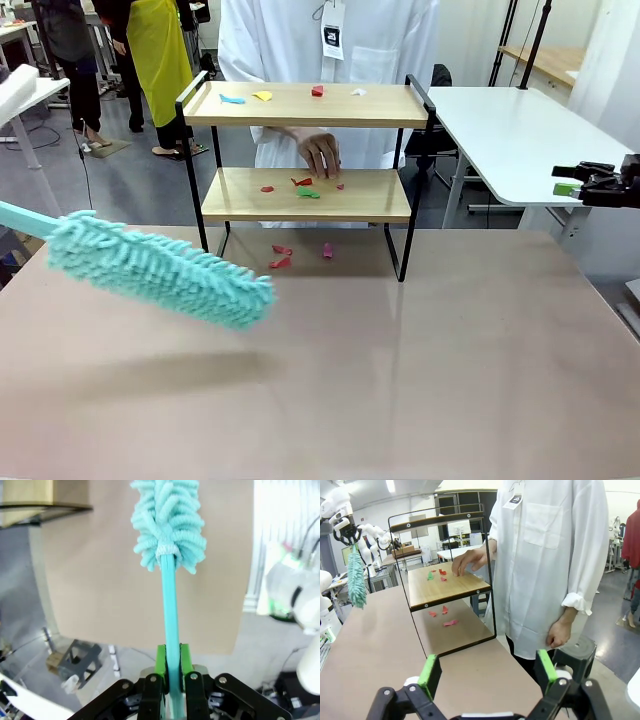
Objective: Clean the shelf.
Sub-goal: Clean the specific section of the Shelf indicated by the human with the Duster.
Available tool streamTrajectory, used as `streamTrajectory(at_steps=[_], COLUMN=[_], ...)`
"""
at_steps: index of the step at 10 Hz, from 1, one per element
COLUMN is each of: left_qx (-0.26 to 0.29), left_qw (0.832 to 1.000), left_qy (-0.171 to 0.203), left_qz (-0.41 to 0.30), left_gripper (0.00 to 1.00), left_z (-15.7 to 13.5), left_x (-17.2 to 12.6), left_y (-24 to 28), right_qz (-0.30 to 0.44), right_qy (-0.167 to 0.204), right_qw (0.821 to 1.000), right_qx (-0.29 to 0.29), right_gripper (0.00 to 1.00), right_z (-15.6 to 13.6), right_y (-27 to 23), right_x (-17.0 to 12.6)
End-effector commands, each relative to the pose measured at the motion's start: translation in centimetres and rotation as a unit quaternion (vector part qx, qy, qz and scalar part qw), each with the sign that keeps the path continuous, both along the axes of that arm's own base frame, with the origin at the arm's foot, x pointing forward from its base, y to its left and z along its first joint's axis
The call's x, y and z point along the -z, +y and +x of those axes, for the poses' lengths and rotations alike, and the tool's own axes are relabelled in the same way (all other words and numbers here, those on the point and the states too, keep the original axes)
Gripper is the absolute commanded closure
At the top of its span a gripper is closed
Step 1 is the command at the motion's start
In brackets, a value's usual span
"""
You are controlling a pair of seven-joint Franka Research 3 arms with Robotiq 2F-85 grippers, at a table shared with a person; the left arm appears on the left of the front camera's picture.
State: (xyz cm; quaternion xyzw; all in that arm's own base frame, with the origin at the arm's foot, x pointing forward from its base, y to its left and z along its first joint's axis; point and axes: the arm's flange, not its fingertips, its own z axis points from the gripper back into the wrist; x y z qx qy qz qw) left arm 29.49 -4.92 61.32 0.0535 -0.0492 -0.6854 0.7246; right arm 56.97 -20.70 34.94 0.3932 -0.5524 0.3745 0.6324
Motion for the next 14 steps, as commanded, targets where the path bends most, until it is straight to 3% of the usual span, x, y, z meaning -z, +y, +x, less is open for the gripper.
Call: streamTrajectory(at_steps=[1, 4, 6, 7, 8, 11, 14], left_qx=[-0.035, -0.125, -0.123, -0.119, -0.123, -0.144, -0.215], left_qw=[0.997, 0.982, 0.98, 0.989, 0.981, 0.982, 0.957], left_qy=[-0.002, 0.018, 0.053, 0.04, 0.049, 0.057, 0.051], left_qz=[-0.067, -0.141, -0.15, -0.076, -0.141, -0.11, -0.187], left_gripper=[0.87, 0.87, 0.87, 0.87, 0.87, 0.87, 0.87], left_z=[-2.1, -4.0, -3.4, -2.5, -4.0, -2.6, -2.6], left_x=[0.5, 1.4, 1.9, 1.5, 1.5, 3.1, 5.1], left_y=[-2.9, -8.4, -10.1, -9.3, -9.5, -11.9, -17.1], right_qz=[-0.001, -0.001, -0.001, -0.001, -0.001, -0.001, -0.001], right_qy=[-0.002, -0.002, -0.002, -0.002, -0.002, -0.002, -0.002], right_qw=[1.0, 1.0, 1.0, 1.0, 1.0, 1.0, 1.0], right_qx=[-0.001, -0.001, -0.001, -0.001, -0.001, -0.001, -0.001], right_gripper=[0.0, 0.0, 0.0, 0.0, 0.0, 0.0, 0.0], right_z=[0.1, 0.1, 0.1, 0.1, 0.1, 0.1, 0.1], right_y=[0.2, 0.2, 0.2, 0.2, 0.2, 0.2, 0.2], right_x=[-0.3, -0.3, -0.3, -0.3, -0.3, -0.3, -0.3])
